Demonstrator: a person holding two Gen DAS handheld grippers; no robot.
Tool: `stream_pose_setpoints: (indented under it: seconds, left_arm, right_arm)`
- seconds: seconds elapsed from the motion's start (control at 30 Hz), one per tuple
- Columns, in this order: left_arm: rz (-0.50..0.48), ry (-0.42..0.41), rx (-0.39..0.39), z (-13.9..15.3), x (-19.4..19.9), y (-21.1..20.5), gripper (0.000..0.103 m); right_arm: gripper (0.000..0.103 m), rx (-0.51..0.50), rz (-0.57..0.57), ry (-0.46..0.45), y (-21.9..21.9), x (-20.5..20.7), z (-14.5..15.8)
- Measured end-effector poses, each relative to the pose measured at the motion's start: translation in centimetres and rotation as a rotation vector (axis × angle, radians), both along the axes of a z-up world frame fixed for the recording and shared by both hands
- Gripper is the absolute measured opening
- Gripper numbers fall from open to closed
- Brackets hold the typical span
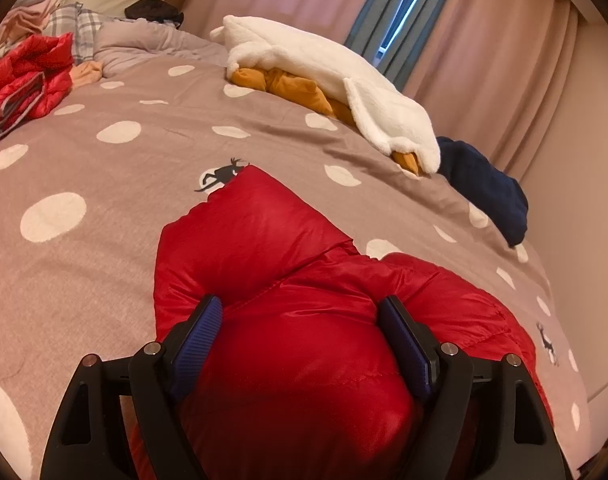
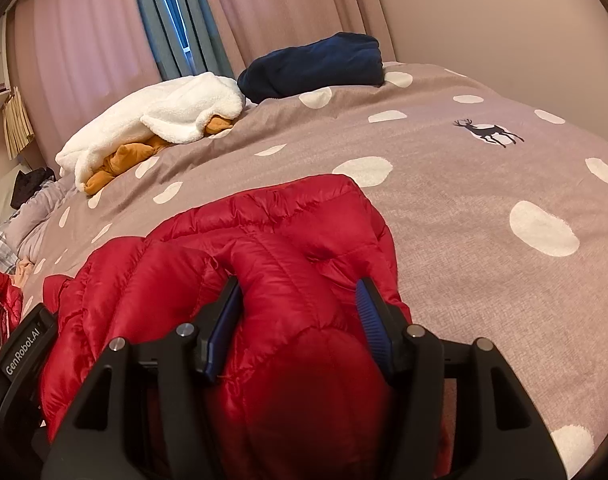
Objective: Fold large clothes
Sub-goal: 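Hold the red jacket bundle firmly with both closed tools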
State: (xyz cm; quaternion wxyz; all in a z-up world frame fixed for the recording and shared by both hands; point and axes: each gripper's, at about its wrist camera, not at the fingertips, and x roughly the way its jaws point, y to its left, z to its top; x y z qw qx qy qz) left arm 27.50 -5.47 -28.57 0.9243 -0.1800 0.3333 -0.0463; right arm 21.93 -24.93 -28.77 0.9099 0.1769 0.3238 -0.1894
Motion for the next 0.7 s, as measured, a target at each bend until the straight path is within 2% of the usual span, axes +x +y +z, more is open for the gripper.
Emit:
stream_pose_setpoints:
  seconds: [0.7]
  left_arm:
    - [0.009, 0.005, 0.005, -0.24, -0.06, 0.06, 0.084]
  right_arm:
    - [0.059, 0.004, -0.007, -0.01, 0.29, 0.11, 0.25]
